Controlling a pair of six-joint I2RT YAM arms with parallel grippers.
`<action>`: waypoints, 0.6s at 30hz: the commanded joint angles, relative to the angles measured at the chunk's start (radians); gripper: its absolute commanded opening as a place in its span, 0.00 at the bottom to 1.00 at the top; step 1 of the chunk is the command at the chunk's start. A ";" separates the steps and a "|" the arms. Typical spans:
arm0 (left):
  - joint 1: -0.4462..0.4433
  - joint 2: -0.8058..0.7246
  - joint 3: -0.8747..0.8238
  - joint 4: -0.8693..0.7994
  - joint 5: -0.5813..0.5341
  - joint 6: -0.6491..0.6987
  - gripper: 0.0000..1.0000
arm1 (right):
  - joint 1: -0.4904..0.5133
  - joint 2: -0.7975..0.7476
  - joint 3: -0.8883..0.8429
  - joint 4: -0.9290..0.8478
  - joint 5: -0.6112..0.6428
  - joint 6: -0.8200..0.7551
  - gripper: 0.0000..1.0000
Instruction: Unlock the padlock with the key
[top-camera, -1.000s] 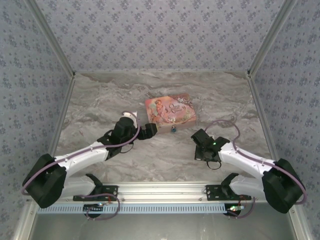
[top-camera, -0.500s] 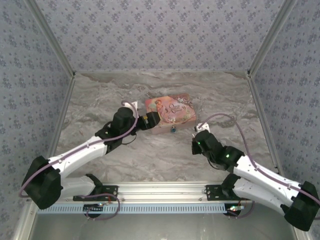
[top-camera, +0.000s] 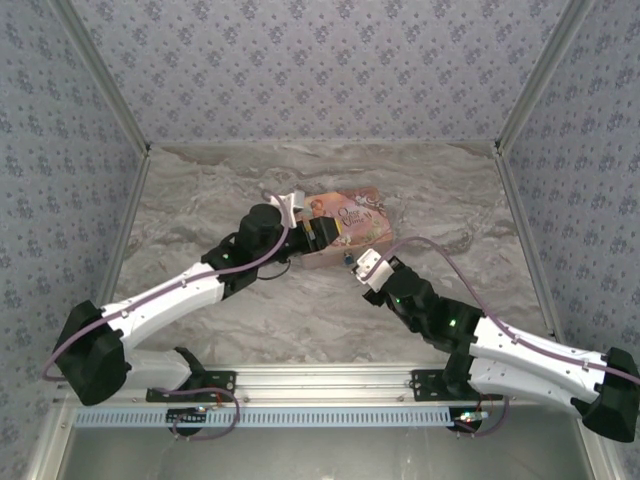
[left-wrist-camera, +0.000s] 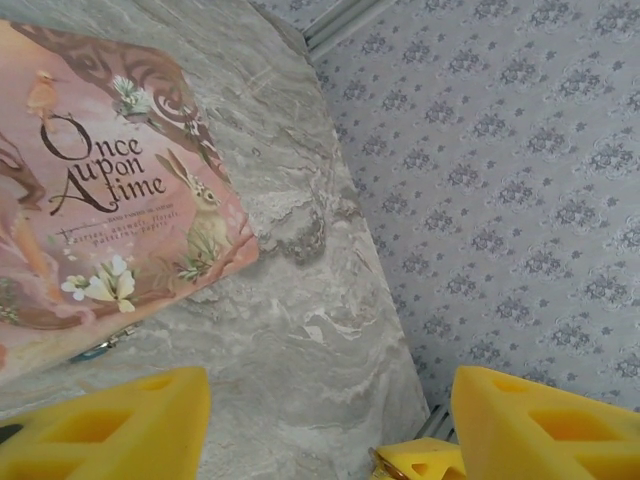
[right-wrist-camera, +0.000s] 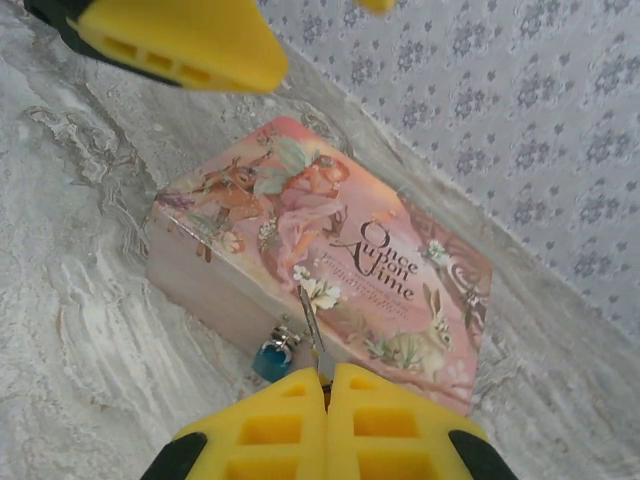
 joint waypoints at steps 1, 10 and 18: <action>-0.022 0.024 0.033 0.027 0.022 -0.012 0.61 | 0.006 0.002 0.041 0.045 0.012 -0.070 0.00; -0.049 0.077 0.043 0.084 0.053 -0.055 0.48 | 0.015 0.022 0.039 0.082 0.026 -0.049 0.00; -0.070 0.130 0.051 0.131 0.068 -0.108 0.39 | 0.015 0.058 0.049 0.109 0.043 -0.065 0.00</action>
